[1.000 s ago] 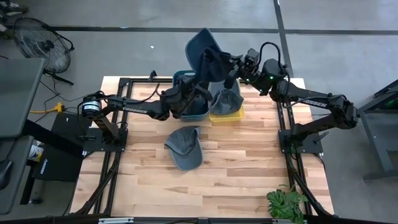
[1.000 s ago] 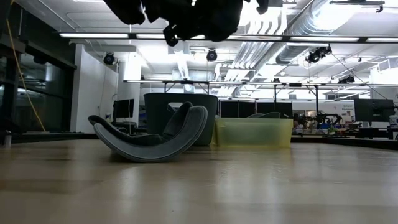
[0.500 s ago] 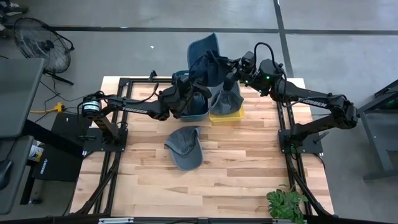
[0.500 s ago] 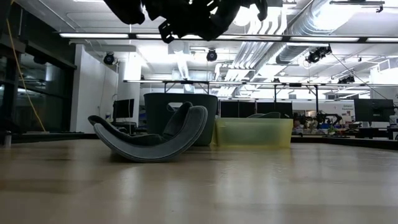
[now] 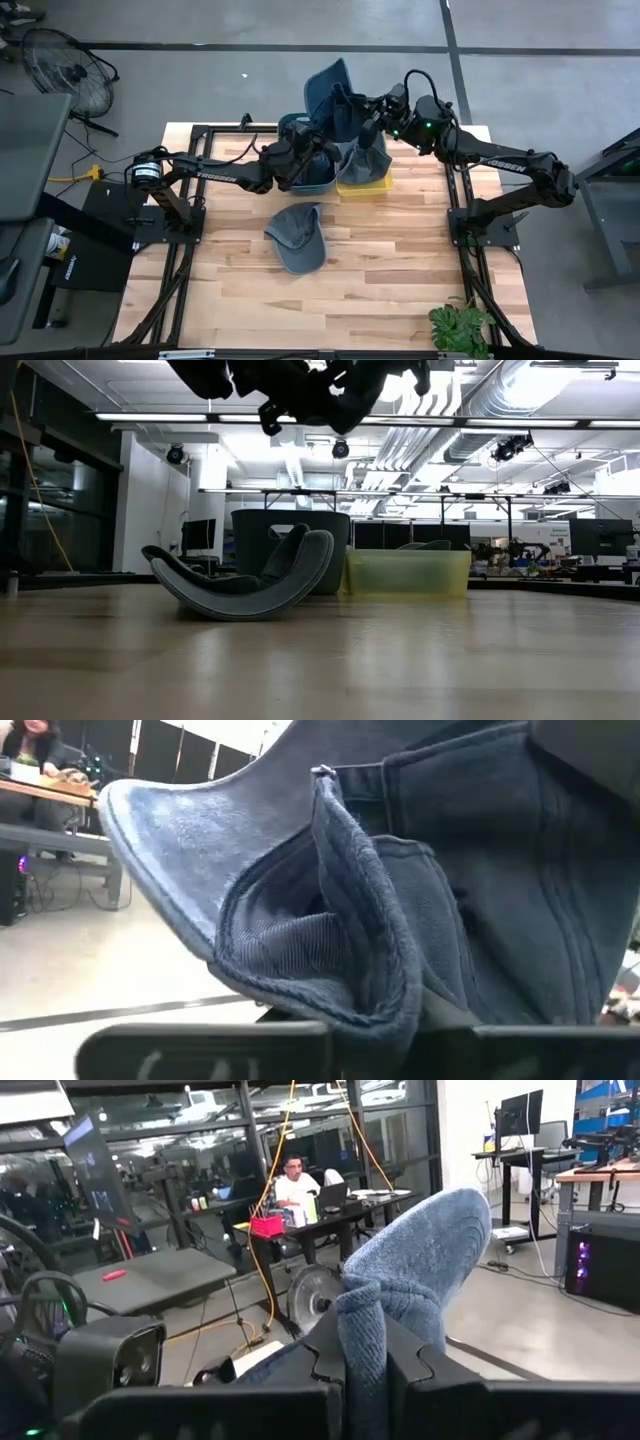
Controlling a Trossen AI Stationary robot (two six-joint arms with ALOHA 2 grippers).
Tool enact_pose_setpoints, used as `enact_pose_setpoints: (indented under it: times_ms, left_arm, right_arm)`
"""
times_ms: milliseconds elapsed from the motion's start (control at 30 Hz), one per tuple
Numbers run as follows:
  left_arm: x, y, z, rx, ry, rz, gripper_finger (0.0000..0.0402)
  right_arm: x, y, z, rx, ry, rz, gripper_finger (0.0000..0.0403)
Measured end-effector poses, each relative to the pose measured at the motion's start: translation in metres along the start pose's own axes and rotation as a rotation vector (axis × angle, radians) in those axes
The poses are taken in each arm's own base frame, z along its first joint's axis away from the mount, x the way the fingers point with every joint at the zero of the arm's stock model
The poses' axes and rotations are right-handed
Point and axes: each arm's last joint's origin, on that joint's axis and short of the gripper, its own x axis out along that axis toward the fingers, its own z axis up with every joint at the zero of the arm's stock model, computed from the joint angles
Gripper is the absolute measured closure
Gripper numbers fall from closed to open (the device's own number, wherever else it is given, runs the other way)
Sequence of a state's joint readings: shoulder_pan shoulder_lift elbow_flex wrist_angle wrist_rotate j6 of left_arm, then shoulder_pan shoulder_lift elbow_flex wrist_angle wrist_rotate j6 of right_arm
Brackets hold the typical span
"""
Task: Pick & Place hat
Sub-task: Put the blue cap into the blue bin
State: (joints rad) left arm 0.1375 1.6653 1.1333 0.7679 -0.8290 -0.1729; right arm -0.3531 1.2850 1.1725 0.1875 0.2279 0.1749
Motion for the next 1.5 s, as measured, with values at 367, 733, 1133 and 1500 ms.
enact_pose_setpoints:
  times_ms: [367,733,1133,1500]
  left_arm:
    - [0.0,0.001,-0.003,0.019,0.032,0.004,0.0399]
    - [-0.001,0.014,0.028,0.11,0.028,0.041,0.04]
    - [-0.006,0.02,0.039,0.145,0.127,-0.087,0.0401]
    - [0.017,0.051,0.032,0.161,0.306,-0.269,0.0401]
  right_arm:
    - [-0.012,-0.001,0.009,-0.087,0.003,0.003,0.0287]
    - [-0.052,-0.006,0.031,-0.084,0.019,-0.001,0.0195]
    - [-0.08,-0.013,0.03,-0.082,0.16,-0.024,0.0192]
    - [-0.085,-0.015,0.02,-0.075,0.271,-0.004,0.0192]
